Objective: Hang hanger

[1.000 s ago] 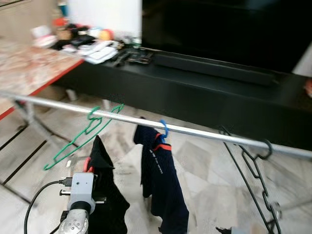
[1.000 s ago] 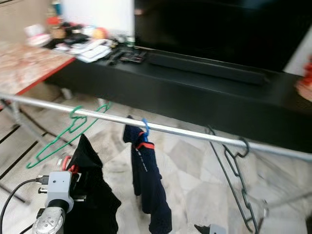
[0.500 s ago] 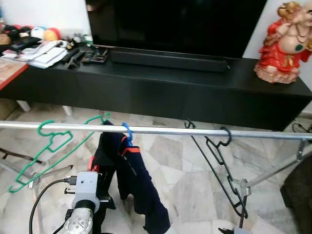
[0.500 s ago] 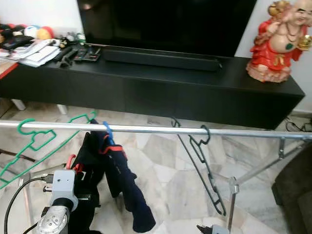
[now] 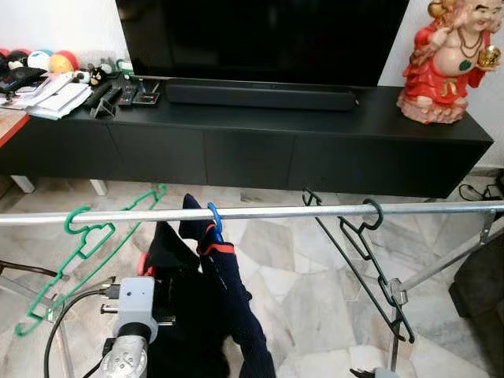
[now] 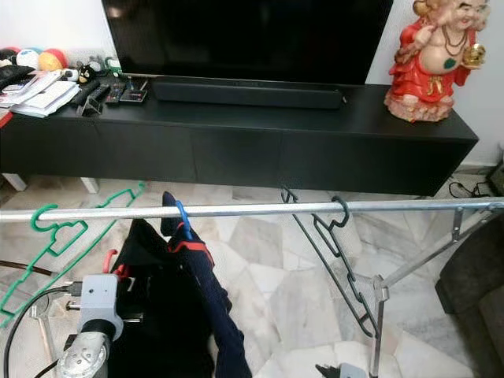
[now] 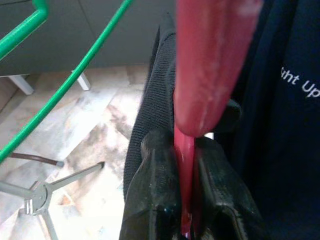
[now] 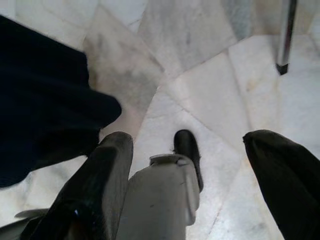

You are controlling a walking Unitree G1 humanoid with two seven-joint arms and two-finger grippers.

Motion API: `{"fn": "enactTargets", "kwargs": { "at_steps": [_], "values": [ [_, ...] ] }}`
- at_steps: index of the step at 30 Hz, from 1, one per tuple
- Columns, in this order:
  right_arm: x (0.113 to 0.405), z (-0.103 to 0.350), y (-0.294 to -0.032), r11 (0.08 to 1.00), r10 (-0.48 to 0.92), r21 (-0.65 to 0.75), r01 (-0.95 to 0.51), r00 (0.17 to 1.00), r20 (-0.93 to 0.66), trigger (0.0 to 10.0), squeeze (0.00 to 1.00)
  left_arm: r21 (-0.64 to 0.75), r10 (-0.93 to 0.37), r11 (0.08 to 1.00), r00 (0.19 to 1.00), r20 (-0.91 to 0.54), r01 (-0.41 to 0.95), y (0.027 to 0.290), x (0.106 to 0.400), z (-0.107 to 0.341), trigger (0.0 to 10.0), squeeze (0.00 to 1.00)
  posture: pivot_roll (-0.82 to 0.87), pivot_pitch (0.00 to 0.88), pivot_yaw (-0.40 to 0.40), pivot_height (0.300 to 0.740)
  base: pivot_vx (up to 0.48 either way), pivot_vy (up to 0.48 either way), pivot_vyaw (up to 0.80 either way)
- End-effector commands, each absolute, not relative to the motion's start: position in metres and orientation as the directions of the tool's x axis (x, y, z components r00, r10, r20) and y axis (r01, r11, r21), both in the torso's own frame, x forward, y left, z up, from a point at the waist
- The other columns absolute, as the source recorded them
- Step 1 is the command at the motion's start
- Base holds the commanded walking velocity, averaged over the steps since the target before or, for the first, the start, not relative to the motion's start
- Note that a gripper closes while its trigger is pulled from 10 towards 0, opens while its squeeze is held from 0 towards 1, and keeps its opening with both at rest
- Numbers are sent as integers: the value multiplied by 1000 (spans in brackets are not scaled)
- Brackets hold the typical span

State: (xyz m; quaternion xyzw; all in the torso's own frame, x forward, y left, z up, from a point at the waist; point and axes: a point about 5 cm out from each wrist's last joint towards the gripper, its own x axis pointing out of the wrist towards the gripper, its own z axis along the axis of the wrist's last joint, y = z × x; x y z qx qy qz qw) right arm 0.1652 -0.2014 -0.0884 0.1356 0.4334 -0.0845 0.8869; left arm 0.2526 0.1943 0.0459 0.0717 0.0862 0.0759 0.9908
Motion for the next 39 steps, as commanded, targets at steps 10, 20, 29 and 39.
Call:
{"fn": "enactTargets", "kwargs": {
  "at_steps": [10,20,29,39],
  "values": [
    [161,-90,-201,948,-29,168,271,599,-800,10000,0,155,156,978,980,-121,-137,191,256,53,10000,0,-26,115,11,740,0,275,-400],
    [161,-90,-201,947,-33,168,272,605,-796,10000,0,163,142,979,984,-110,-123,189,257,55,10000,0,-25,118,10,740,0,279,0],
    [161,-90,-201,947,-34,166,276,599,-800,10000,0,163,120,981,986,-116,-100,186,256,54,10000,0,-26,121,12,740,0,0,-189],
    [161,-91,-201,949,-28,166,268,596,-802,10000,0,158,100,984,987,-129,-79,184,254,51,10000,0,-24,123,13,740,0,0,-776]
  ]
}}
